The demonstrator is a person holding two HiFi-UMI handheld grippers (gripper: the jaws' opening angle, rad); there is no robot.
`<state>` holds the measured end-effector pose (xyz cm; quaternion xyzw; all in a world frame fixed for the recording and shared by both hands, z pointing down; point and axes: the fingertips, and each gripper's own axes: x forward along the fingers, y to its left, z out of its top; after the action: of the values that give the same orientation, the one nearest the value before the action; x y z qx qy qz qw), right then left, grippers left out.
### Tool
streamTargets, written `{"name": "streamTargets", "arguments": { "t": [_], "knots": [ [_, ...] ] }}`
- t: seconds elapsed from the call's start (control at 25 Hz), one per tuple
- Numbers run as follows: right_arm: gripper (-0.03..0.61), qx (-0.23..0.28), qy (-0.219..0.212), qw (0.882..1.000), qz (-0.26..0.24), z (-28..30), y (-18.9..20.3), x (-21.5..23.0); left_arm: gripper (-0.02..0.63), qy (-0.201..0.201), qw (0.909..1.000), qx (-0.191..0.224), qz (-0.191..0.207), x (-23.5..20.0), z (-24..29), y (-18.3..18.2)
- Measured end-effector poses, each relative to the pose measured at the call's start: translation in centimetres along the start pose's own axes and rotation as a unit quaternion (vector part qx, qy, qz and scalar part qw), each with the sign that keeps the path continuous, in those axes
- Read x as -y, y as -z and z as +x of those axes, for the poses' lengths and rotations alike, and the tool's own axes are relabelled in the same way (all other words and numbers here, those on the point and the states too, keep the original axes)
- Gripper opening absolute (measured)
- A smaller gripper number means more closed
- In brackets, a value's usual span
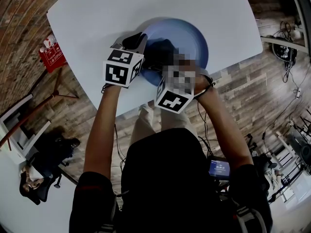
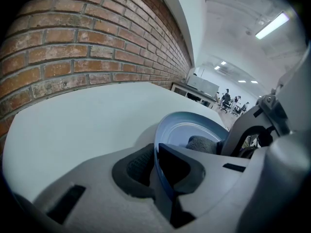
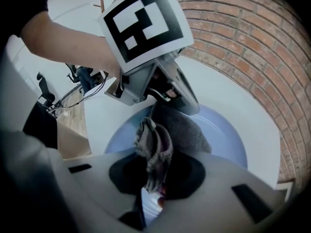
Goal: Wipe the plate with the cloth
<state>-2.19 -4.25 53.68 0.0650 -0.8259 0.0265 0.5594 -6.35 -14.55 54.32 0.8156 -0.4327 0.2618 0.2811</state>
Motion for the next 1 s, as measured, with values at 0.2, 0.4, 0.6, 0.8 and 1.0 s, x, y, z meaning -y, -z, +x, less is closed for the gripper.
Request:
{"name": "streamTargets", "arguments": {
  "t": [0.2,0.4,0.6,0.8,1.0],
  "knots": [
    [0.051,-0.004,0.007,1.000,-0.006,0.0,0.0,1.0,0.043,0.002,1.0000,0.000,-0.001,0.1,0.0,0.0],
    [0.051,-0.005,0.013,1.000,-0.011,0.0,0.1,1.6,0.043,0.003,1.0000,0.000,-0.001,0.0,0.0,0.0],
    [0.051,-0.007,0.019,1.000,-0.009,-0.2,0.5,2.3,0.043,0.003,1.0000,0.000,-0.002,0.1,0.0,-0.1],
    [0.051,-0.009,0.032,0.999,-0.001,-0.4,1.1,3.4,0.043,0.002,1.0000,0.000,-0.003,0.0,0.0,-0.1],
    [0.051,-0.011,0.043,0.999,0.009,-0.7,1.7,4.3,0.043,0.001,1.0000,0.002,-0.002,0.1,0.0,-0.1]
  ]
}}
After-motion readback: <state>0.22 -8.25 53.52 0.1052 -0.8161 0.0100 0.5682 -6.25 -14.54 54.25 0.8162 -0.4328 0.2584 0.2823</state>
